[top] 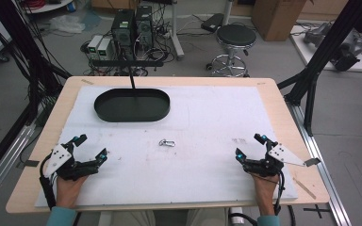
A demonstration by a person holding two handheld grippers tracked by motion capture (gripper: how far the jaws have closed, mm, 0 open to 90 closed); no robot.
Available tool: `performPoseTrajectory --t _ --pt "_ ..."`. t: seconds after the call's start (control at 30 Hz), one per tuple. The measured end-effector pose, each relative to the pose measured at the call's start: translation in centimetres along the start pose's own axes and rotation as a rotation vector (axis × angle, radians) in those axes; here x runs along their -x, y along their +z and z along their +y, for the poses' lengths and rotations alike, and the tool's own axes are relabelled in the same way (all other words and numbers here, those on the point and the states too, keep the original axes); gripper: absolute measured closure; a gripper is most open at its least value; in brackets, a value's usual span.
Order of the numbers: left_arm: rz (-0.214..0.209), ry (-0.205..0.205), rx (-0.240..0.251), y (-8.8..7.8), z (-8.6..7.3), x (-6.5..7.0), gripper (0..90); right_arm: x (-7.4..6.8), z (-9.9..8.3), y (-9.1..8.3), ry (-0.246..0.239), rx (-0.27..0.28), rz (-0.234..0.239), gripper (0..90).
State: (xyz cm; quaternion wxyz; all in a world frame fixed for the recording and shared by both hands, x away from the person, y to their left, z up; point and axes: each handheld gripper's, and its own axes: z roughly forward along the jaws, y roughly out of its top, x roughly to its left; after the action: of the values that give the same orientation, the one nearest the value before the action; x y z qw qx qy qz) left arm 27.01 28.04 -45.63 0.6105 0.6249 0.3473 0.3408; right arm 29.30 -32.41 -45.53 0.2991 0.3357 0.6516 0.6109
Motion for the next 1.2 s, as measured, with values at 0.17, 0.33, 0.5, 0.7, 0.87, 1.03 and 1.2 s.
performPoseTrajectory --t 0.17,0.33,0.5,0.7,0.87,1.03,1.2 --pt "-0.001 0.007 -0.003 0.00 0.01 0.06 6.6 -0.02 -0.06 -0.10 -0.001 0.007 -0.002 3.4" --pt "-0.005 0.009 -0.004 -0.02 0.02 0.03 6.6 0.07 -0.05 -0.10 -0.009 0.015 -0.005 3.4" --pt "-0.008 0.013 0.001 -0.01 0.02 0.10 6.6 0.03 -0.04 -0.10 0.002 0.014 -0.004 3.4" --pt "-0.004 0.000 -0.002 0.02 0.02 0.00 6.6 0.06 -0.05 -0.11 -0.003 0.012 -0.004 3.4" --pt "-0.005 0.000 -0.004 0.01 0.03 -0.02 6.6 0.03 -0.05 -0.11 -0.001 0.010 -0.004 3.4" --pt "-0.005 0.000 -0.004 0.02 0.03 -0.02 6.6 0.04 -0.04 -0.10 0.001 0.013 -0.003 3.4" --pt "-0.005 0.000 -0.005 0.01 0.03 -0.03 6.6 0.03 -0.05 -0.11 -0.001 0.010 -0.004 3.4"
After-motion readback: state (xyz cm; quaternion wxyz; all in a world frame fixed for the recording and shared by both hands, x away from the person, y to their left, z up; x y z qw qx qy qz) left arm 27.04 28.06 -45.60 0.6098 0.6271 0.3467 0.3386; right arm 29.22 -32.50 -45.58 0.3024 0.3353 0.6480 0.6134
